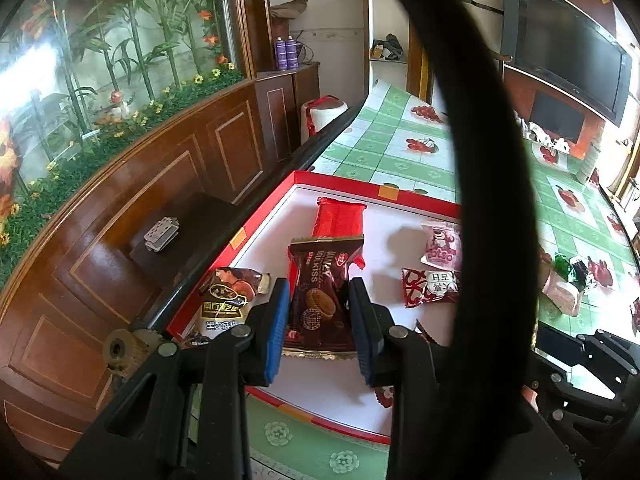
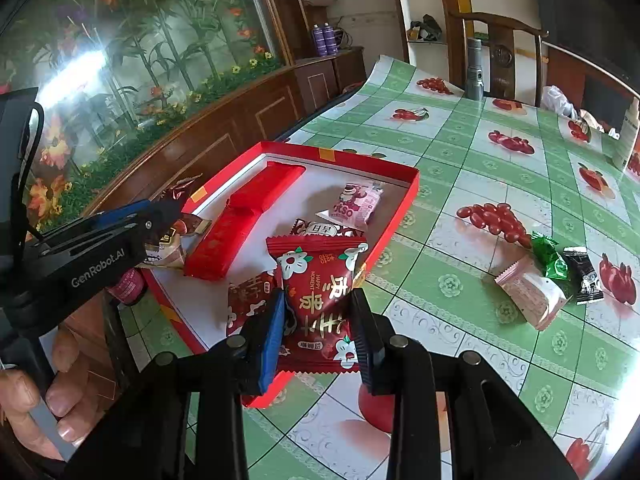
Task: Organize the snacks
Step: 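Open the left tool over the tray while the right tool releases the red flower-print packet there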
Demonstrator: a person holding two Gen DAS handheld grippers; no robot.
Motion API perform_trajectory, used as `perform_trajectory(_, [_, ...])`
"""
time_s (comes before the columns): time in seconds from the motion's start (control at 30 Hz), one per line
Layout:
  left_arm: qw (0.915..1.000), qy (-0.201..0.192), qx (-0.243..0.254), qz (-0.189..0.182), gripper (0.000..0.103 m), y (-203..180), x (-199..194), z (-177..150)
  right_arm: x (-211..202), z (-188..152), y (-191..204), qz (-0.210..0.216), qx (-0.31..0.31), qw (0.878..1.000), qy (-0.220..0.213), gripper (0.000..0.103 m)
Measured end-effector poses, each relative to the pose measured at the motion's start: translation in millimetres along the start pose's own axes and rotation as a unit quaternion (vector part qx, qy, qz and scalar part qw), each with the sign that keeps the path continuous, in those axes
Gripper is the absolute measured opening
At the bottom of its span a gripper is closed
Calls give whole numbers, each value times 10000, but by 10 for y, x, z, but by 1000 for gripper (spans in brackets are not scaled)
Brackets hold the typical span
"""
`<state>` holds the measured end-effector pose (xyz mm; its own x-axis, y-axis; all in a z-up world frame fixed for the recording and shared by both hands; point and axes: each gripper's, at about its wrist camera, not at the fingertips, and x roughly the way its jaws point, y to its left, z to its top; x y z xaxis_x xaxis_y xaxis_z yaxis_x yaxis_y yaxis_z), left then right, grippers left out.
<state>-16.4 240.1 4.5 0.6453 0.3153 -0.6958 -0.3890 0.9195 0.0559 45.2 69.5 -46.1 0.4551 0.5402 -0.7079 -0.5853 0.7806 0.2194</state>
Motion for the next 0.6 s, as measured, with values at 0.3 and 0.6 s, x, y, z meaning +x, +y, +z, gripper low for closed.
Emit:
perform_trajectory(0.3, [9999, 114, -64, 63, 32, 77, 121, -10, 127, 54, 15, 77, -26, 9999, 73, 31])
perform_trajectory(0.6, [9988, 428, -195, 141, 32, 234, 409, -15, 314, 198, 33, 140, -45, 9998, 120, 31])
